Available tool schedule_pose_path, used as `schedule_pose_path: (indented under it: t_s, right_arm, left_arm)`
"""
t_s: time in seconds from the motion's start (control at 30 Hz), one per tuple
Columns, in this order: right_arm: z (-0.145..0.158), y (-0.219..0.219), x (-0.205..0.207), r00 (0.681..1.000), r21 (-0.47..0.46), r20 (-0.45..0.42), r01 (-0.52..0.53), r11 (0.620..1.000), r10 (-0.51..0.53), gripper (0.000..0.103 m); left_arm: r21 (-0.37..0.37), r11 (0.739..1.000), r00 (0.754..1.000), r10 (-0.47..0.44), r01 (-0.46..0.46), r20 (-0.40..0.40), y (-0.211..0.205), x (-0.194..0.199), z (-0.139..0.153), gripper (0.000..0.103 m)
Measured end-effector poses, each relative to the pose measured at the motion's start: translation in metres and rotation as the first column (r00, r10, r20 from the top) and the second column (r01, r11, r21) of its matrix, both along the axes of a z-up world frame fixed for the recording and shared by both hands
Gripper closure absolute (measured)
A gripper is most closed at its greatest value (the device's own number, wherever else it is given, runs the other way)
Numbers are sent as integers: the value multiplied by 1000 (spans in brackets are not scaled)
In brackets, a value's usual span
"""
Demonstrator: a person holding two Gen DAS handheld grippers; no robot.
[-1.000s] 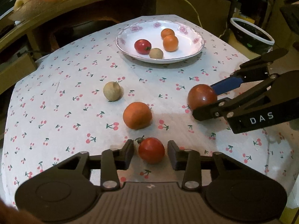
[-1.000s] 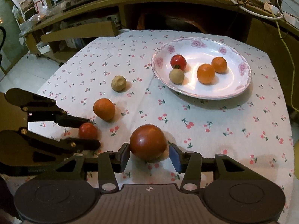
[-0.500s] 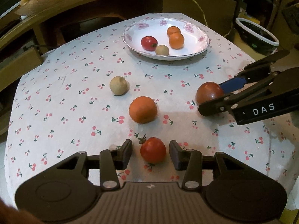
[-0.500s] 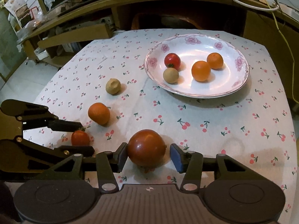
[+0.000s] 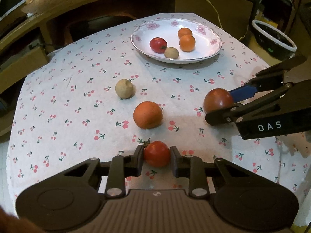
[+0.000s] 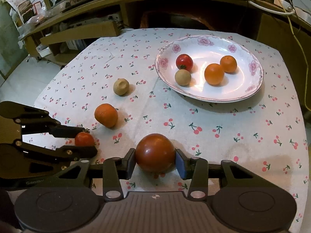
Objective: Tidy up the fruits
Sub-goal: 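Carry the red tomato and dark red tomato with both tools over the white plate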
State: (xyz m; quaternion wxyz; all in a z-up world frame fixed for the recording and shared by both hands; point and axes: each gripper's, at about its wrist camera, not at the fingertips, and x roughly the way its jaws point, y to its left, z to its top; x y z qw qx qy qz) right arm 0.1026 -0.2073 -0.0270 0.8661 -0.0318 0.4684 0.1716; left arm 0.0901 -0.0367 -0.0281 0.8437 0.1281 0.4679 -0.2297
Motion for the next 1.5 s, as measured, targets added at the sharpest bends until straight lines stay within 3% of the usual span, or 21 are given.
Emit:
schedule_pose_path:
  t_s: [0.57,1.5]
  right_arm:
    - [18,-4,1,995,-62,97,44,997,-37,62]
    - [31,-23,27,972,-86,180,169,982,-152,62]
  left_arm:
    - [-53,998,996,-32,37,85,-30,21,26,69]
    - [-56,998,988,-18,27,155,-56,59,39,70]
